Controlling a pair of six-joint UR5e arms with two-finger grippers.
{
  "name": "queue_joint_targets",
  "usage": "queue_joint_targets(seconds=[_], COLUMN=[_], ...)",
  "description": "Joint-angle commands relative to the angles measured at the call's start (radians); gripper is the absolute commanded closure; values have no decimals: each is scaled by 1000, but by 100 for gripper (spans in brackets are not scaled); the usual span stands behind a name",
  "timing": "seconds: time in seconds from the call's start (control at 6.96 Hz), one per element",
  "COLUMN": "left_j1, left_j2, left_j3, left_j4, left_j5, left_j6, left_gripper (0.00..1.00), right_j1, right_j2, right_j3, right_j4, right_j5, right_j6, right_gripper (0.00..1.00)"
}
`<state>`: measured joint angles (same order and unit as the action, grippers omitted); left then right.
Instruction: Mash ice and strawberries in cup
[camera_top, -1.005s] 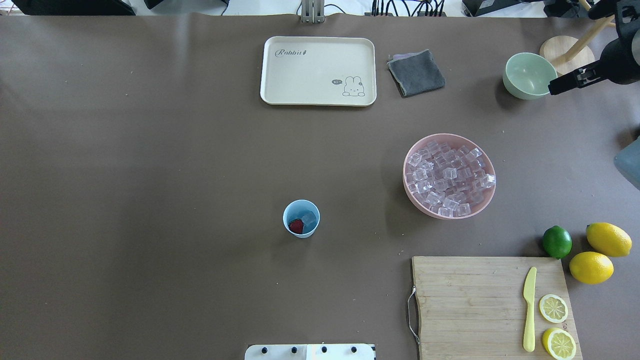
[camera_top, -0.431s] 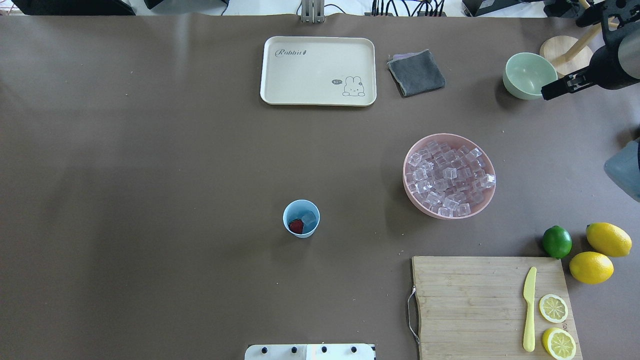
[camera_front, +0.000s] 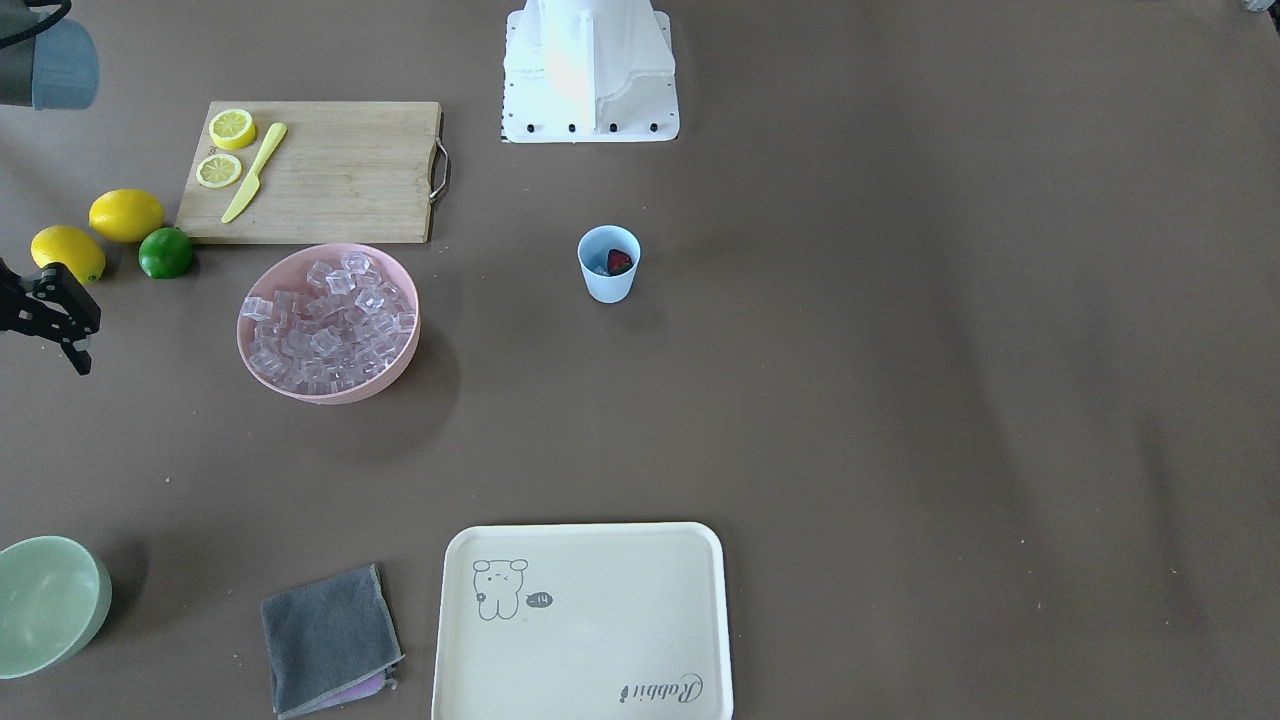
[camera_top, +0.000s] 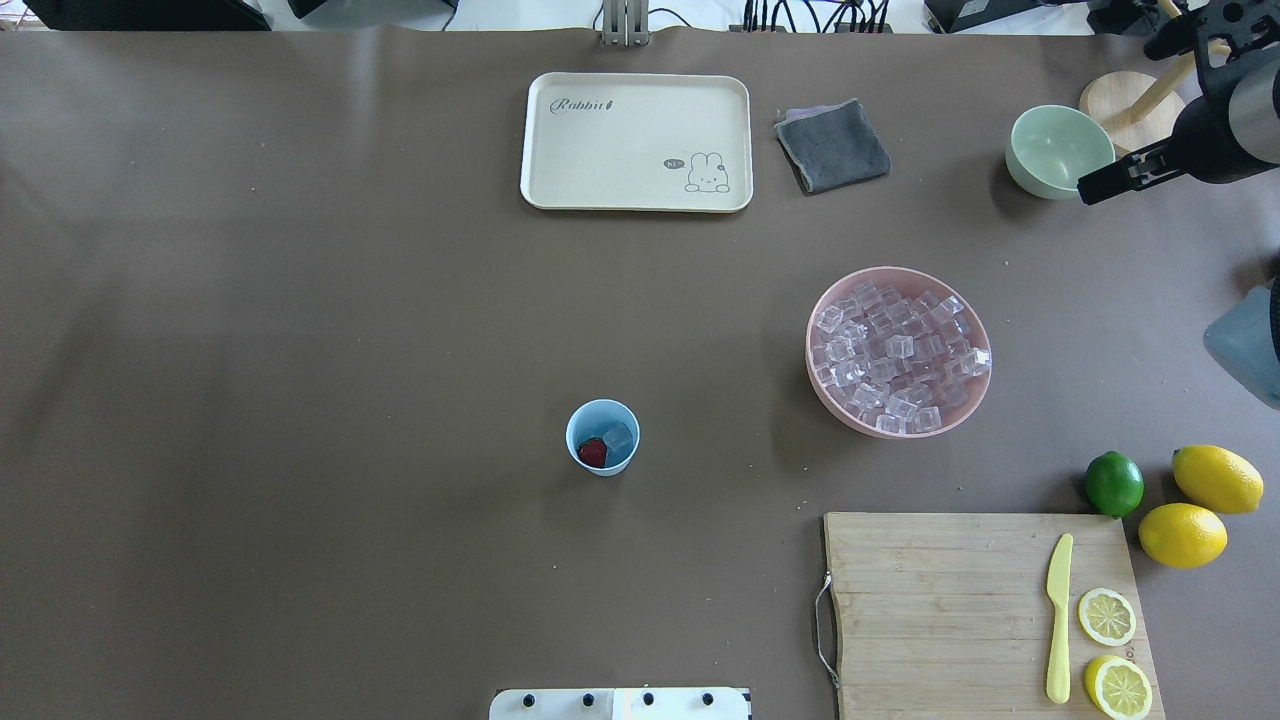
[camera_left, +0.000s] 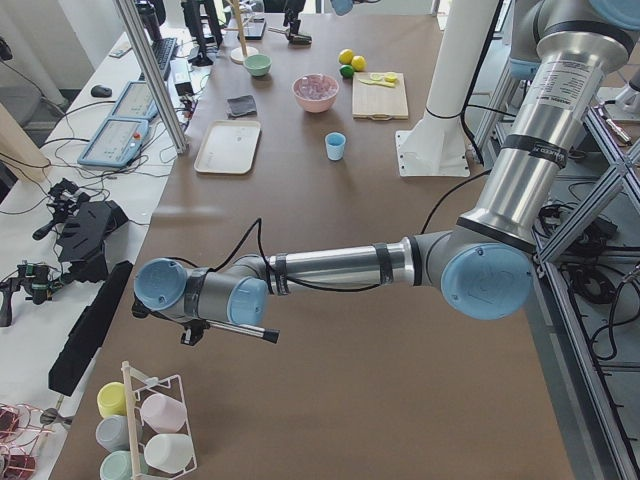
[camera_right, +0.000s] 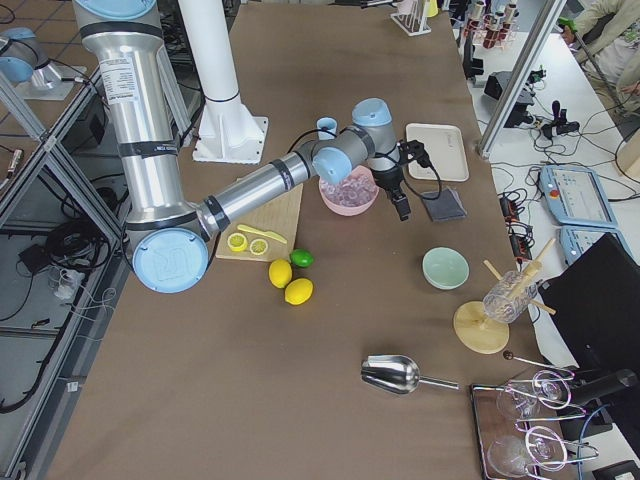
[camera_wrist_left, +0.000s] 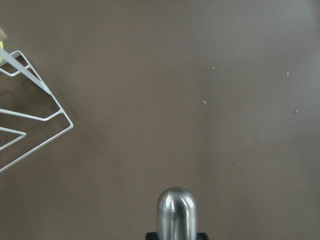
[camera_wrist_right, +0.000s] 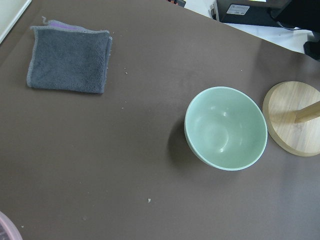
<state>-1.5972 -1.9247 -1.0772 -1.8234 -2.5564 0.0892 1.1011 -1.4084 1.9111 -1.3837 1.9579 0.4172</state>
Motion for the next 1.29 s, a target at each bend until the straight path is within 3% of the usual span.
queue_joint_targets(seconds=[0.0, 0.57, 0.86, 1.15], left_j1=[3, 65, 115, 134], left_j2=[29, 30, 36, 62], left_j3=[5, 42, 40, 40], left_j4=[1, 7, 6, 3], left_j5=[82, 166, 266, 275], left_j6=[1, 1, 10, 21], left_gripper=[100, 100, 100, 100], right_j1=[-3, -30, -32, -49], right_j2=[5, 9, 9, 17], right_j3=[-6, -4, -10, -11], right_j4=[0, 2, 2, 2], right_j5=[-10, -47, -48, -47], right_j6=[-2, -12, -12, -12], right_gripper=[0, 0, 0, 0])
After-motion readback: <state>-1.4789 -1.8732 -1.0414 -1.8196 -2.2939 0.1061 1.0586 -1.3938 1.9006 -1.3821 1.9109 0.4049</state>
